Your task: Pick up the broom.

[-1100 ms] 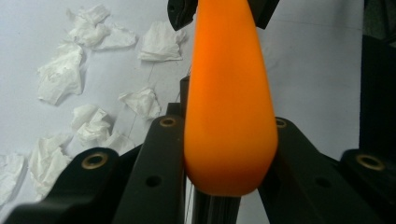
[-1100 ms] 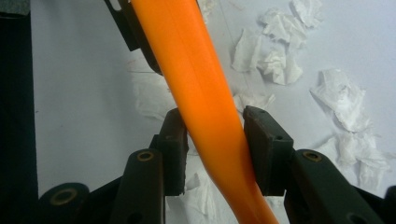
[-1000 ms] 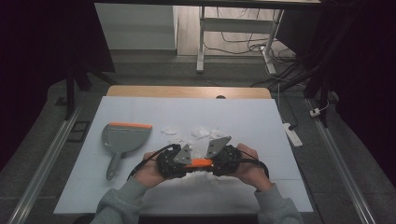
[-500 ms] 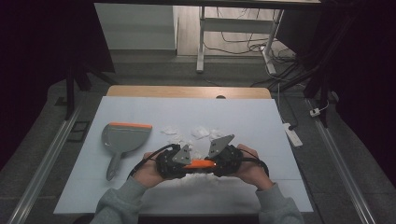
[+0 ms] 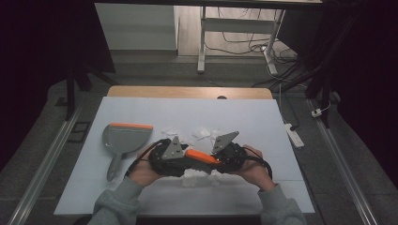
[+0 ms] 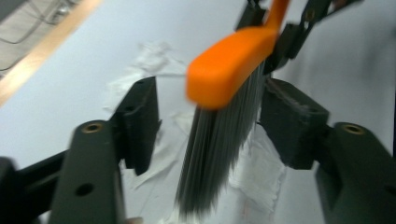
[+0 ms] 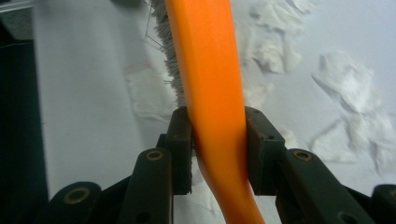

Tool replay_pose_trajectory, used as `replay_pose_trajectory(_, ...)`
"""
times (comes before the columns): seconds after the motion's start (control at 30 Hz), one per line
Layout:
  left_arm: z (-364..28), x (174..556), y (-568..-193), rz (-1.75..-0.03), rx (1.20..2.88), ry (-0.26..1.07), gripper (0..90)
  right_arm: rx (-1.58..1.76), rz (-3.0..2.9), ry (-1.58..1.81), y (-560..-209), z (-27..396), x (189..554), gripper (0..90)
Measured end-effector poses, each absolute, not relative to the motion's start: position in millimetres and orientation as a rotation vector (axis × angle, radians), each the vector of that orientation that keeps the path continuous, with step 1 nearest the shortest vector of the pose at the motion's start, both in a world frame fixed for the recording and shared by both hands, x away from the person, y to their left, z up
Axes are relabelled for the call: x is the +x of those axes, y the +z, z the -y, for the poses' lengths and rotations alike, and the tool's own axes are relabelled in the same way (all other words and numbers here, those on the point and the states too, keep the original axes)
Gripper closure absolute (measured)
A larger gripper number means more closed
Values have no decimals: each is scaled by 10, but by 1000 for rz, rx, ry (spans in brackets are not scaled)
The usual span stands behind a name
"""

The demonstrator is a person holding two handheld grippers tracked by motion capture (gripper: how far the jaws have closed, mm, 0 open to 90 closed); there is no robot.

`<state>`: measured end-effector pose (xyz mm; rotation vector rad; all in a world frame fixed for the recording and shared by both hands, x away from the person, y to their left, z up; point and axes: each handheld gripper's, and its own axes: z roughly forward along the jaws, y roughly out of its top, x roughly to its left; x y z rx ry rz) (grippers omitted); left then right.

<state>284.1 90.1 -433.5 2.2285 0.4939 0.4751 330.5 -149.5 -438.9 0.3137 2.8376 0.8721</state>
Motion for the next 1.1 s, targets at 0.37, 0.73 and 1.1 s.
replay_pose_trajectory(0.37, -1591, 2683, -4440, -801, 2070, 525, 351, 519, -2749, 927, -4400, 1656, 3437, 671)
replay_pose_trajectory(0.73, -2023, 2610, -4687, -1008, 2014, 519, 358, 685, -2656, 998, -4349, 1802, 3497, 676)
replay_pose_trajectory(1.1, -2177, 2553, -4845, -1065, 2027, 529, 361, 760, -2573, 1053, -4304, 1920, 3545, 694)
